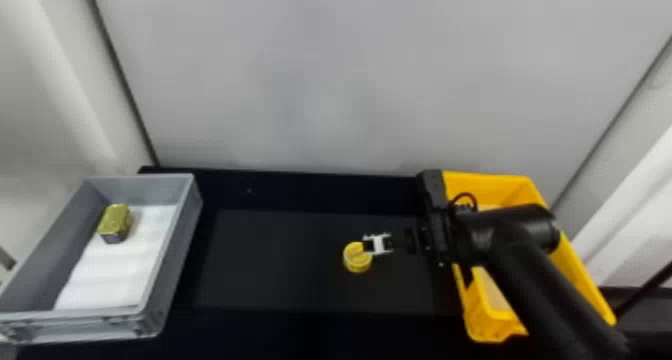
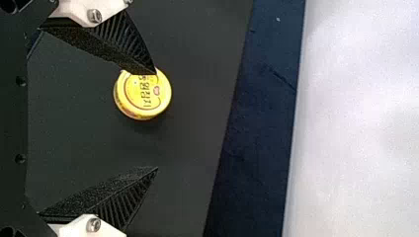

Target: Pick up the round yellow can and place it in the yellow rectangular box

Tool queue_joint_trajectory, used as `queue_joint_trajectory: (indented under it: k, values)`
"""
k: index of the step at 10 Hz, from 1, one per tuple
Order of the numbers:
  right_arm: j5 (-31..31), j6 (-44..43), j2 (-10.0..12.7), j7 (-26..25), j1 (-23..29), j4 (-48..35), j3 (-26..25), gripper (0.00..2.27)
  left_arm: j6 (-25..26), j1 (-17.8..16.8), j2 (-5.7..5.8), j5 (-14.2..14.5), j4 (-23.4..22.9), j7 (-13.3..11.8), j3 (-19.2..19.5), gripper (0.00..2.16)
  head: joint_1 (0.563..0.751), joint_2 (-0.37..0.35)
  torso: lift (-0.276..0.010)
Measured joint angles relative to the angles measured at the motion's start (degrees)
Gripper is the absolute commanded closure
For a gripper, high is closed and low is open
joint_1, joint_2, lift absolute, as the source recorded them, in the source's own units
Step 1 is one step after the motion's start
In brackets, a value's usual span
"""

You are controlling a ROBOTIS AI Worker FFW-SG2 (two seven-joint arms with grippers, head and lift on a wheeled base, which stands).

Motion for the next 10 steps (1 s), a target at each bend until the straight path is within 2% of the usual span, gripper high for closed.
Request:
queue_joint_trajectory:
  k: [4, 7, 10]
  values:
    - [1.5, -13.9, 3.83, -1.42, -0.47, 10.34, 3.03, 0.09, -1.53, -0.05, 0.11, 0.0, 0.21, 0.0, 0.04, 0.45, 0.707, -0.061, 0.0]
    - [1.81, -22.74, 5.22, -2.82, 1.38, 12.06, 5.06, 0.07, -2.09, 0.08, 0.04, 0.01, 0.36, 0.0, 0.04, 0.45, 0.707, -0.061, 0.0]
    - [2.99, -26.42, 5.56, -4.29, 3.9, 11.42, 4.89, 0.07, -2.24, 0.54, -0.12, 0.12, 0.37, 0.0, 0.17, 0.45, 0.707, -0.061, 0.0]
